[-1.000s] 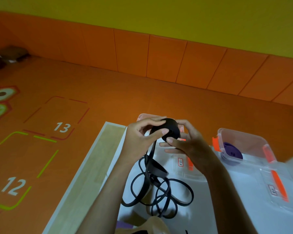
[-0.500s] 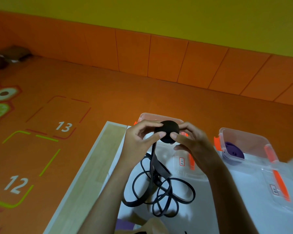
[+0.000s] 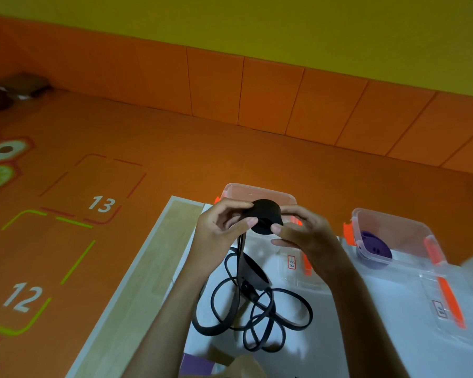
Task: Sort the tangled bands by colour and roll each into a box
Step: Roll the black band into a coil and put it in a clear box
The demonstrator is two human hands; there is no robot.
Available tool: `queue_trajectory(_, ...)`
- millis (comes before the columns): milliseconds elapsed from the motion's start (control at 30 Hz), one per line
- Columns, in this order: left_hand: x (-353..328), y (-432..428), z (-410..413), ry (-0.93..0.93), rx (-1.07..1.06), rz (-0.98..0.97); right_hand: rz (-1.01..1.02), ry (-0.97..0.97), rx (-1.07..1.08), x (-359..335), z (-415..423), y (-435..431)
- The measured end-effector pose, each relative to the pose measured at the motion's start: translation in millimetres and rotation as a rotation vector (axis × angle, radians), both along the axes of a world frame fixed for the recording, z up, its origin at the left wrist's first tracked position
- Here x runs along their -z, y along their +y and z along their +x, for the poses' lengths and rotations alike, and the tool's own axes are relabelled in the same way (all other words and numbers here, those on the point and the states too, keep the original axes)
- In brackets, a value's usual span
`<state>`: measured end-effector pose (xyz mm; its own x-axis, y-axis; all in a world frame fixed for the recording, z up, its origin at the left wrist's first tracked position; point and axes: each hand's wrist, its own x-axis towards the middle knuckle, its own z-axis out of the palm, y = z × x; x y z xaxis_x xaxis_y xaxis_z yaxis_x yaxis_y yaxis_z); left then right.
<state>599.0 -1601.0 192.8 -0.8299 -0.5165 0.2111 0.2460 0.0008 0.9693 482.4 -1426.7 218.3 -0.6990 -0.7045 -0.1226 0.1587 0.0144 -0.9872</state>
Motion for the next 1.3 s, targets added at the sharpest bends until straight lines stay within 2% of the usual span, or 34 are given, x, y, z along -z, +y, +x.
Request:
queue_trajectory(167, 10, 4, -6, -0.048, 0.06, -0.046, 0.079, 0.034, 0.02, 2, -3, 5)
queue_trajectory(267, 14, 7, -7, -0.037, 0.069, -0.055, 0.03, 0.04, 0.053, 0, -6, 7)
queue_trajectory(433, 13, 10, -11, -0.047, 0.079, -0.171, -0.088, -0.059, 0.023, -1, -13, 15)
queue_trajectory(667, 5, 13, -8, -0.008, 0.024, -0.17, 0.06, 0.107, -0.067, 0, -15, 22)
queue_trajectory(867, 0, 16, -9, 0.055, 0.04, -0.103, -0.077, 0.069, 0.002, 3, -12, 17)
queue_trajectory(1000, -7, 8, -8, 0.048, 0.083, -0.093, -0.153, 0.006, -0.029, 9, -7, 9)
queue_trajectory(1133, -11, 8, -8, 0.059, -0.003, -0.079, 0.088, 0.248, -0.07, 13, -6, 2)
queue_trajectory(1300, -5, 9, -9, 0.08, -0.049, -0.147, -0.028, 0.071, -0.047, 12, -1, -2)
